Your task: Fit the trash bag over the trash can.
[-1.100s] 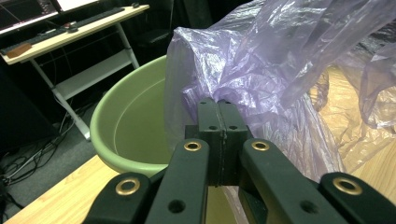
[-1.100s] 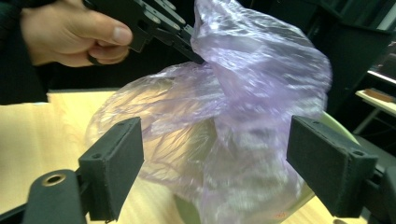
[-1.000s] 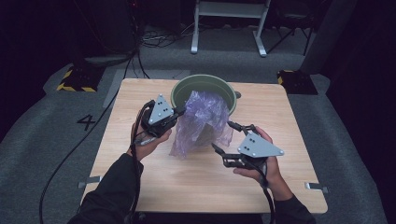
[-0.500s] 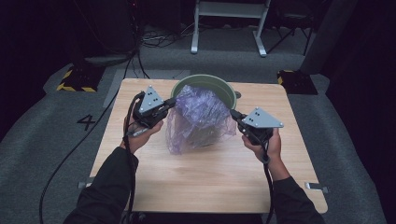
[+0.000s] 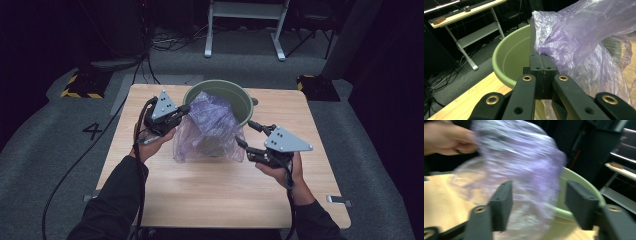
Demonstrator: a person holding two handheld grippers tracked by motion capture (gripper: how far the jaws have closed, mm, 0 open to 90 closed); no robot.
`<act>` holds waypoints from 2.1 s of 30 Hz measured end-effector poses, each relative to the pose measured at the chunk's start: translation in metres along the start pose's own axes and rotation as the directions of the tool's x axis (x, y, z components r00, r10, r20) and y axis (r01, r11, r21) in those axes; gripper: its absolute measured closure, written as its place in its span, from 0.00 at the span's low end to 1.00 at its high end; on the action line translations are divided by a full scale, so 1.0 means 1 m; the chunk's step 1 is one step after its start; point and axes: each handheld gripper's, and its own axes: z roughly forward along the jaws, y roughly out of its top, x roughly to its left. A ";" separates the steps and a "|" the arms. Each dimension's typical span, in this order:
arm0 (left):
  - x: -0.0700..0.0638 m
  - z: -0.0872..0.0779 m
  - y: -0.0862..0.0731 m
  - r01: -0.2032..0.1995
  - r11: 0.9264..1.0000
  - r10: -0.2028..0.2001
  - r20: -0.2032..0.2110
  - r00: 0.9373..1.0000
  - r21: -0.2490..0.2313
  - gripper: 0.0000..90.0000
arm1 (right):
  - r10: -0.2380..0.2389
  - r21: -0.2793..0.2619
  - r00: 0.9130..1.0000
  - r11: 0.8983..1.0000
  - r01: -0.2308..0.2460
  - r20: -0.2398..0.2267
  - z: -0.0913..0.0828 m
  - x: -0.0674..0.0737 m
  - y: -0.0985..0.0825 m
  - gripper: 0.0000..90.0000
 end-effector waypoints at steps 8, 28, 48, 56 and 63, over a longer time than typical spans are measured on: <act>-0.008 0.002 0.004 -0.016 1.000 0.016 0.013 1.000 0.000 1.00 | -0.082 0.050 0.996 0.995 0.083 -0.028 0.018 0.040 -0.004 0.19; 0.023 0.016 0.011 -0.003 0.999 0.004 -0.038 0.999 0.033 1.00 | 0.090 0.123 0.958 0.984 -0.128 0.273 0.038 -0.049 -0.018 1.00; 0.073 0.053 -0.007 0.080 0.987 -0.067 -0.098 0.993 0.142 1.00 | 0.234 0.235 0.934 0.925 -0.300 0.271 0.084 -0.119 -0.035 0.99; 0.084 0.071 -0.022 0.131 0.978 -0.118 -0.088 0.989 0.160 1.00 | 0.239 0.261 0.930 0.913 -0.312 0.279 0.097 -0.127 -0.039 1.00; 0.088 0.087 -0.036 0.219 0.967 -0.215 -0.045 0.976 0.131 1.00 | 0.315 0.254 0.915 0.891 -0.377 0.253 0.108 -0.138 -0.052 1.00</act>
